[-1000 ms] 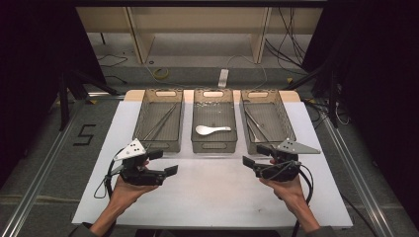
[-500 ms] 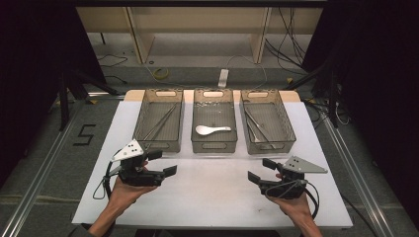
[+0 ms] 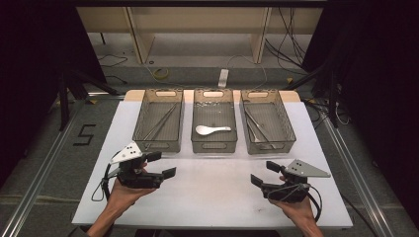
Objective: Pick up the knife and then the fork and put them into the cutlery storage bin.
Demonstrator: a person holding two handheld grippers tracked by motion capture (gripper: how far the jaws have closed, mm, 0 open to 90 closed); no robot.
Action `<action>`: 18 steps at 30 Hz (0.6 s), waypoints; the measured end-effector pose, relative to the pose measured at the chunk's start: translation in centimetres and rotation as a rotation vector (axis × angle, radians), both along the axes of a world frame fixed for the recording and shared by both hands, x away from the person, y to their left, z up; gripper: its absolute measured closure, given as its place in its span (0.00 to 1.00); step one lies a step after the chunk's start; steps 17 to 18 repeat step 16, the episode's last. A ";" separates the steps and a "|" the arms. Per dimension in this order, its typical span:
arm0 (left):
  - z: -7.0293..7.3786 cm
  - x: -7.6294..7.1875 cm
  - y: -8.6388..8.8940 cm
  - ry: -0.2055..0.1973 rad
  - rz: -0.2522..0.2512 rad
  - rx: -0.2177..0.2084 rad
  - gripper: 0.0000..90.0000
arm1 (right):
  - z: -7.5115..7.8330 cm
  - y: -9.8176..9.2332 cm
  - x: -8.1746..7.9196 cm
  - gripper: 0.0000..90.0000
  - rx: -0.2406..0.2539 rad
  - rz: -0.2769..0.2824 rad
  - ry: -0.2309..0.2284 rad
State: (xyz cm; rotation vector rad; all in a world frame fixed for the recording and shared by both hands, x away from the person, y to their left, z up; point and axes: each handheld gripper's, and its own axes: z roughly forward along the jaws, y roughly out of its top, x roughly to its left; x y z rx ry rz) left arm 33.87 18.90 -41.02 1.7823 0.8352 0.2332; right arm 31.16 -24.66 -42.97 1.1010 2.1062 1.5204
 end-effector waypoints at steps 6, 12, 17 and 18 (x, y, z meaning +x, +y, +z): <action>0.0 0.0 -0.1 0.000 -0.007 0.005 0.17 | 0.0 0.0 0.0 0.25 0.001 -0.001 0.002; 0.0 0.0 -0.1 0.002 -0.003 0.001 0.17 | 0.0 0.0 0.1 0.25 0.000 -0.001 0.002; -0.1 0.0 -0.1 0.004 -0.003 0.004 0.17 | 0.0 -0.1 0.1 0.25 -0.002 -0.004 0.005; -0.1 0.0 -0.1 0.004 -0.003 0.004 0.17 | 0.0 -0.1 0.1 0.25 -0.002 -0.004 0.005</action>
